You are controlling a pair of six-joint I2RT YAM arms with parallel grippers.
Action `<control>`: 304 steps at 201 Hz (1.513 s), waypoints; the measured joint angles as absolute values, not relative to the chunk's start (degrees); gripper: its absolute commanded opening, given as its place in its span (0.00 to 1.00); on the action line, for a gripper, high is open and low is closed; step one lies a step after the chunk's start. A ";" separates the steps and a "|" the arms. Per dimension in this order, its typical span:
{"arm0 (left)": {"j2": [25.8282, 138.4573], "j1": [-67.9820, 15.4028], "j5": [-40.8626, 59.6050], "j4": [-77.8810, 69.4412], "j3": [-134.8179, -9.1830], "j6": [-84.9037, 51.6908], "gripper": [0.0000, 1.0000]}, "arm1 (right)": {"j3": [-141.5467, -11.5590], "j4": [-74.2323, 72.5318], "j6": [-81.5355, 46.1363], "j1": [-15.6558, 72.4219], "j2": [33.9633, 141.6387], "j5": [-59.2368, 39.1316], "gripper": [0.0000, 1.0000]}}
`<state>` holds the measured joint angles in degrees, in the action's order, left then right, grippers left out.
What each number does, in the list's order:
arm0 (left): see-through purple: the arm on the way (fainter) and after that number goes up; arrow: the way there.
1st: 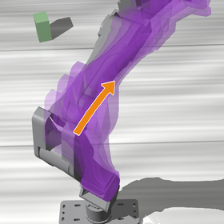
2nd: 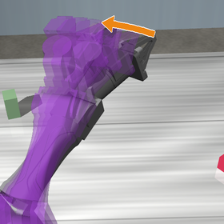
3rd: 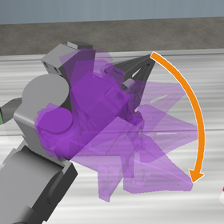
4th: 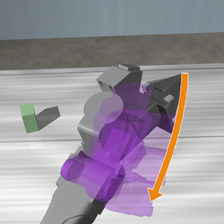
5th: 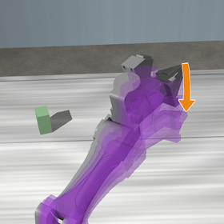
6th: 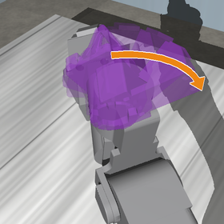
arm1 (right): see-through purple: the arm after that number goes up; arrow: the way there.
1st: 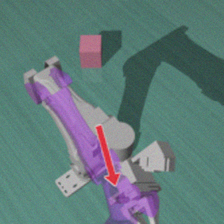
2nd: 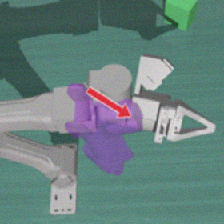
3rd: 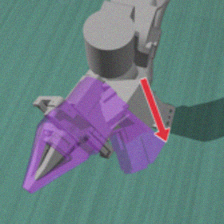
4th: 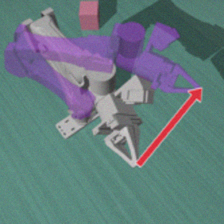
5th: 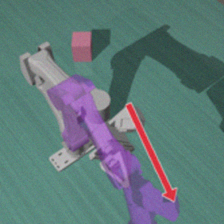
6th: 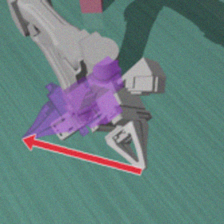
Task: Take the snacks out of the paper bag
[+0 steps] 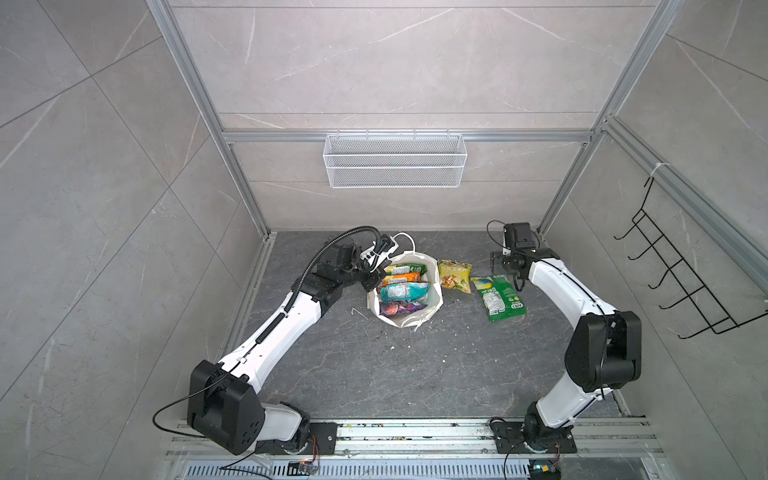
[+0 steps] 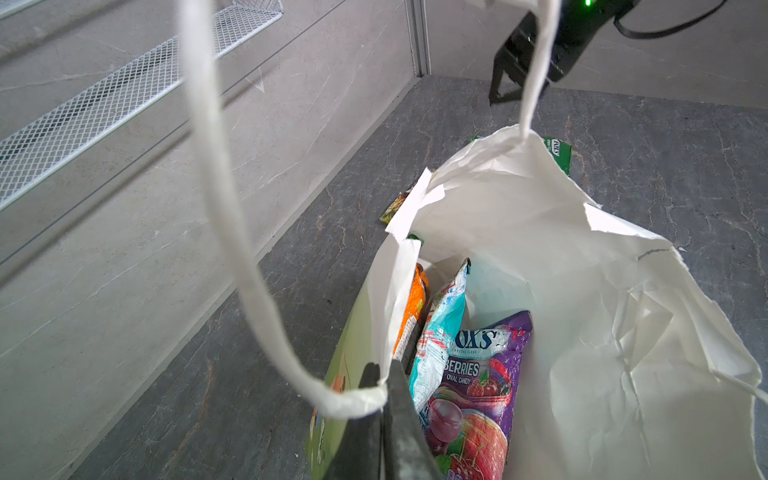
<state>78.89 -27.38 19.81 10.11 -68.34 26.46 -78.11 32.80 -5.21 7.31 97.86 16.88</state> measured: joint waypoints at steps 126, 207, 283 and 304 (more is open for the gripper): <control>80.07 -27.38 20.05 9.17 -68.34 26.30 0.00 | -78.39 42.00 -9.39 15.66 113.78 26.79 0.47; 80.05 -27.38 20.05 9.13 -68.34 25.87 0.00 | -85.91 38.11 -7.09 11.92 119.61 24.38 0.28; 79.57 -27.38 20.05 9.08 -68.31 25.87 0.00 | -87.11 31.90 -1.43 11.92 119.63 17.74 0.30; 79.42 -27.38 20.05 9.08 -68.23 25.87 0.00 | -87.53 31.66 -1.58 11.92 119.04 17.08 0.37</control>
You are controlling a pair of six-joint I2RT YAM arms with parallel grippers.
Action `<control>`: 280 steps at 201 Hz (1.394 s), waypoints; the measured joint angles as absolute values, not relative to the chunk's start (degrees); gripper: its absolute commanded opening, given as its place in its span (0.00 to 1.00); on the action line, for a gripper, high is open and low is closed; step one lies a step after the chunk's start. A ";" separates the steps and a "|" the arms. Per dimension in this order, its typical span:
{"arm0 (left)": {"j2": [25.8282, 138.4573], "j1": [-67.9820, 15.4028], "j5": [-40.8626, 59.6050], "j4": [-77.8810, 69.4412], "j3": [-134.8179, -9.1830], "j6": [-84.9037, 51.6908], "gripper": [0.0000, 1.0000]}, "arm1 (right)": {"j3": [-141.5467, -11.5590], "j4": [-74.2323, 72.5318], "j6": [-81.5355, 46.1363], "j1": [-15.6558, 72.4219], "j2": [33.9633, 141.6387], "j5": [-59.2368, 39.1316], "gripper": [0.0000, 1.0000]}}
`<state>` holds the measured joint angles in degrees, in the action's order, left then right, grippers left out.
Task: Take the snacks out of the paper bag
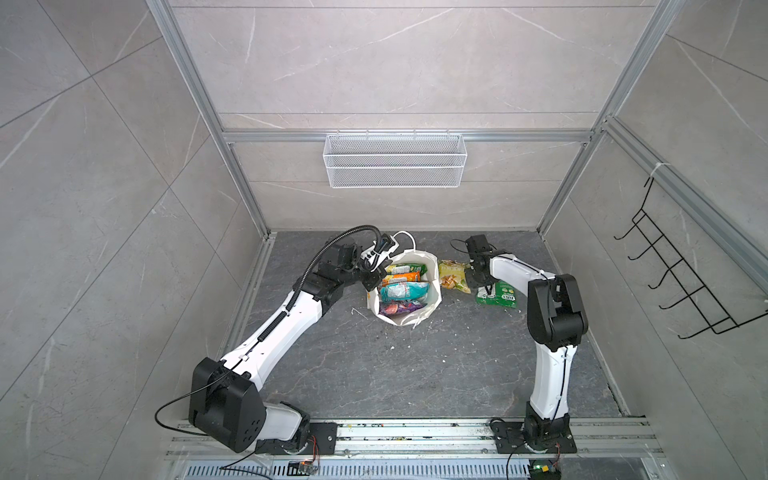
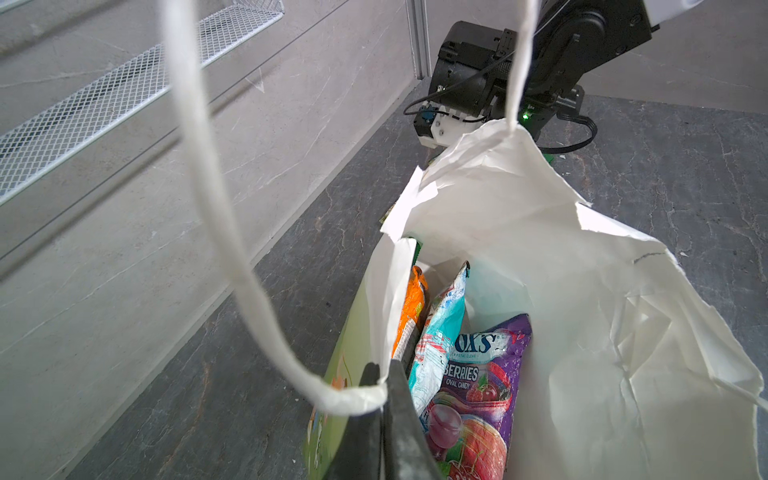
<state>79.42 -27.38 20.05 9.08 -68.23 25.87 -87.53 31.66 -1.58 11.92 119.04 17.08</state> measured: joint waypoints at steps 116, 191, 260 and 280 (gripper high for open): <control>79.29 -27.38 20.12 9.08 -68.16 25.63 0.00 | -98.74 33.36 -14.83 19.73 117.12 13.69 0.99; 79.07 -27.38 20.18 8.49 -67.20 25.43 0.00 | -105.47 38.44 -18.57 21.58 128.20 19.55 0.93; 78.52 -27.38 20.25 8.05 -66.63 25.26 0.00 | -100.33 37.04 -18.39 21.58 127.44 23.24 0.81; 78.46 -27.38 20.25 7.33 -66.26 25.04 0.00 | -98.43 36.82 -18.24 21.58 126.02 23.73 0.80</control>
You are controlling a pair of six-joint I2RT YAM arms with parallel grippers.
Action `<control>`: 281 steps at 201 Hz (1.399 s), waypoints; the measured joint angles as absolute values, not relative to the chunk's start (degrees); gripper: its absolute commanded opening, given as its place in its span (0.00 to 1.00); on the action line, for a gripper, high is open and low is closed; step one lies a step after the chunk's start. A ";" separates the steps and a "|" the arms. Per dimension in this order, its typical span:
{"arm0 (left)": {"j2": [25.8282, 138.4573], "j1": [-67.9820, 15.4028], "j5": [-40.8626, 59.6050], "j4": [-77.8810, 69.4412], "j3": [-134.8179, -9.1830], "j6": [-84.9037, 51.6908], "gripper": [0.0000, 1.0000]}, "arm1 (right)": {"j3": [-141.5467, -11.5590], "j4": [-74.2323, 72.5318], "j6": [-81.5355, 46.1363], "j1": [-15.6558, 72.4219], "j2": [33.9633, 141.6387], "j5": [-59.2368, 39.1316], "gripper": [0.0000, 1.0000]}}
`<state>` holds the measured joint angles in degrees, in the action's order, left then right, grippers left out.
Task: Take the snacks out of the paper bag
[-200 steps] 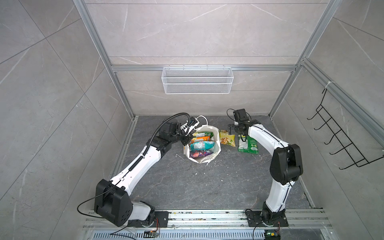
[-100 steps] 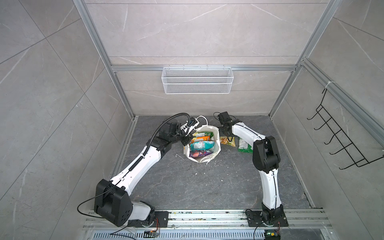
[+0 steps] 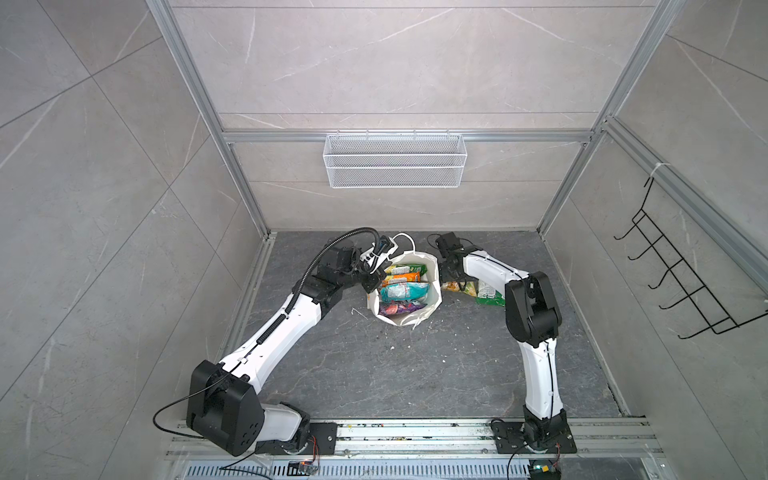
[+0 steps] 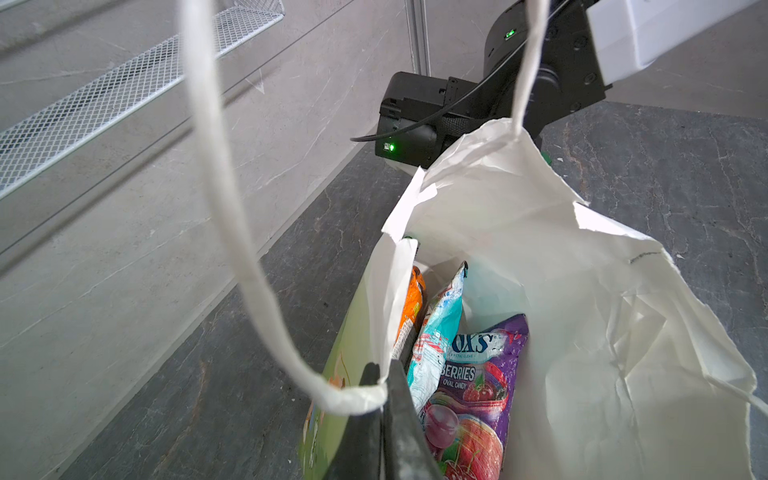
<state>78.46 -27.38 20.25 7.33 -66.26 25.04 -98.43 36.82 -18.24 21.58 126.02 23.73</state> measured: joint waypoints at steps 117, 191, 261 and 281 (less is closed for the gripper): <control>78.13 -27.38 21.10 6.94 -65.54 24.60 0.00 | -90.89 36.40 -15.55 21.58 120.86 24.99 0.78; 77.91 -27.38 21.10 6.22 -64.93 24.62 0.00 | -89.84 37.01 -11.88 21.56 118.63 24.45 0.92; 77.80 -27.38 21.12 6.22 -64.93 24.62 0.00 | -89.45 34.87 -15.94 10.13 104.71 11.33 0.99; 77.80 -27.38 21.15 5.56 -64.66 24.58 0.00 | -89.89 33.45 -17.69 2.13 103.96 8.73 0.97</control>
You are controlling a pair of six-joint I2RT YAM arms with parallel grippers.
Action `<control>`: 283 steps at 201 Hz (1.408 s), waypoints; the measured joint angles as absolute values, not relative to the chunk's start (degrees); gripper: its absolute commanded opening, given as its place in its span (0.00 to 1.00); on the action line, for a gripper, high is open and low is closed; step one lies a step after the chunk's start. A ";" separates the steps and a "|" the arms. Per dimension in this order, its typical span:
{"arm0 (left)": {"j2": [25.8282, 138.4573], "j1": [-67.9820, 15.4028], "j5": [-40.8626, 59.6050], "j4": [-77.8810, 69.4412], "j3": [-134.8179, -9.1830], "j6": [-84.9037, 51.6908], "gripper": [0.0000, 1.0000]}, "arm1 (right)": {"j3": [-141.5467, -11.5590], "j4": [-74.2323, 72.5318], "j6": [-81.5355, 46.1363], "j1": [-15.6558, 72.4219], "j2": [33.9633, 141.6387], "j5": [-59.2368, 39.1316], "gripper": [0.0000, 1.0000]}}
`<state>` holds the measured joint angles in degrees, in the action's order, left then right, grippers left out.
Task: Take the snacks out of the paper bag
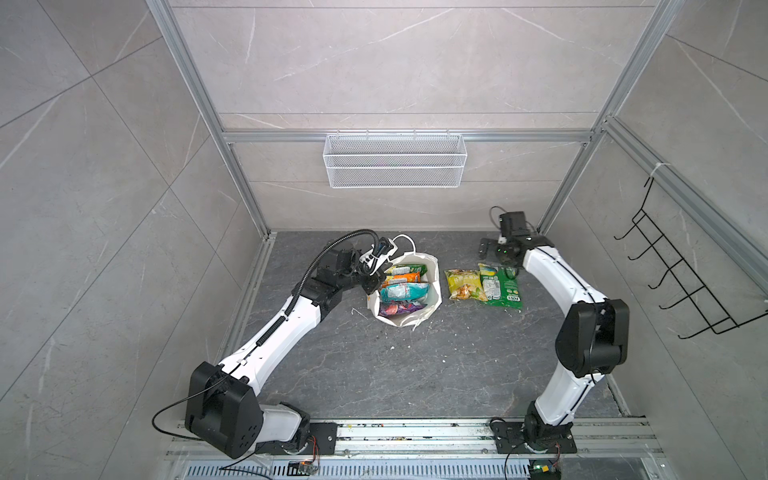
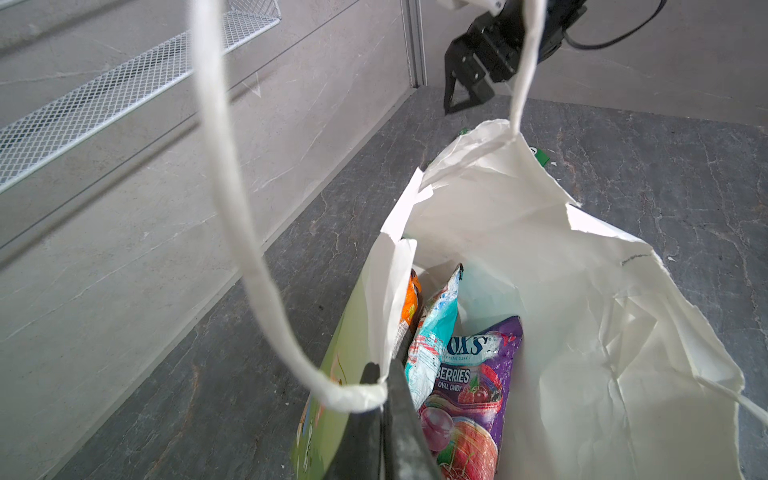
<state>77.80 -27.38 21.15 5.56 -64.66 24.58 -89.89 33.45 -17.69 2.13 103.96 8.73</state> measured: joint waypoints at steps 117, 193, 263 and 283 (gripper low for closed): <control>77.19 -27.38 21.61 4.47 -63.51 24.58 0.00 | -89.25 35.05 -18.44 -1.52 117.78 5.96 0.69; 77.17 -27.35 23.16 3.88 -63.07 24.58 0.00 | -93.14 35.64 -14.81 -1.30 122.06 6.26 0.52; 77.17 -27.33 25.43 3.57 -62.94 24.45 0.00 | -97.76 35.81 -12.34 -0.91 124.90 7.27 0.57; 77.08 -27.33 25.80 3.53 -62.63 24.45 0.00 | -98.04 37.15 -12.32 -0.58 123.42 6.74 0.57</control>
